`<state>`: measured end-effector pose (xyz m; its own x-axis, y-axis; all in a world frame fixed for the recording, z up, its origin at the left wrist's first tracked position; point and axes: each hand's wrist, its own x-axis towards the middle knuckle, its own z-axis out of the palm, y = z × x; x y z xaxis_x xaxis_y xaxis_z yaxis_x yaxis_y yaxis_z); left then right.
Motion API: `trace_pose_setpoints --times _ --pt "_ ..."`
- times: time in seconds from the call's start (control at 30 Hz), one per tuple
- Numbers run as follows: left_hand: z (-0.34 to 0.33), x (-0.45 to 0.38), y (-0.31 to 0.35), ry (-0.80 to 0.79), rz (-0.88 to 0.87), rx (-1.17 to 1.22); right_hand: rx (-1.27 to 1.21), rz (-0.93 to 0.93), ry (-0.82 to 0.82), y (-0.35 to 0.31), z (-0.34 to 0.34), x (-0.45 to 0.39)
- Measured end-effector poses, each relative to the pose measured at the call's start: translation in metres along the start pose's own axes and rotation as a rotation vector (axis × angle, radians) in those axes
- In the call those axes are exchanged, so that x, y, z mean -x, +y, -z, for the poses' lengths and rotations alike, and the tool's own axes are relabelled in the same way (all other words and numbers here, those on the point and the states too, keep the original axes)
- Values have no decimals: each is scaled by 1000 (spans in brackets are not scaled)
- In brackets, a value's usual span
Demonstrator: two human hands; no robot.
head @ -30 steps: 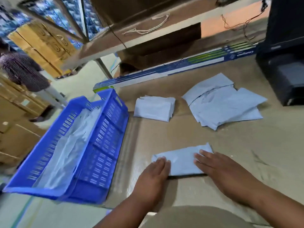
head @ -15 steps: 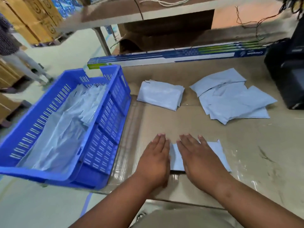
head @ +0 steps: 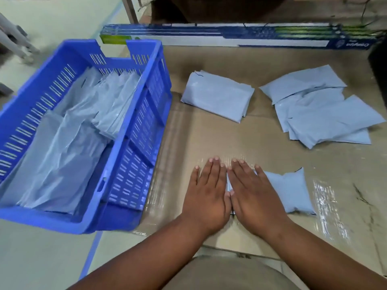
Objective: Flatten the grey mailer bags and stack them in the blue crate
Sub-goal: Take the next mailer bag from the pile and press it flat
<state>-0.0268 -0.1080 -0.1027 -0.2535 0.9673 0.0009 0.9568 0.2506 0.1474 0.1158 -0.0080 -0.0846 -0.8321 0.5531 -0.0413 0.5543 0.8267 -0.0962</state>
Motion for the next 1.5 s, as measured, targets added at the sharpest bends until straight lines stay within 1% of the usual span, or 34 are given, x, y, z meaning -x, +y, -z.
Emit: trace_pose_setpoints --times 0.2,0.43,0.6,0.73,0.83,0.93,1.17,1.27,1.5 --pt "-1 -2 -1 -24 -12 -1 11 -1 -41 3 -5 -3" --pt "-2 -1 0 -29 -7 -12 -17 -5 -17 1 -3 -1" --pt "9 -5 11 7 8 -32 -63 -4 -19 4 3 0" --pt "12 -11 33 93 -89 56 -6 -4 29 24 15 11" --pt "-2 -20 45 88 -177 133 31 7 19 45 11 19" --pt "-12 -21 50 77 -137 132 11 -6 -2 51 3 21" --pt "-12 -23 51 68 -96 66 -19 -3 51 55 -6 19" --pt "-12 -23 51 53 -89 65 -46 5 42 57 -10 16" --pt "-12 -22 52 75 -97 68 -84 14 31 59 -11 15"
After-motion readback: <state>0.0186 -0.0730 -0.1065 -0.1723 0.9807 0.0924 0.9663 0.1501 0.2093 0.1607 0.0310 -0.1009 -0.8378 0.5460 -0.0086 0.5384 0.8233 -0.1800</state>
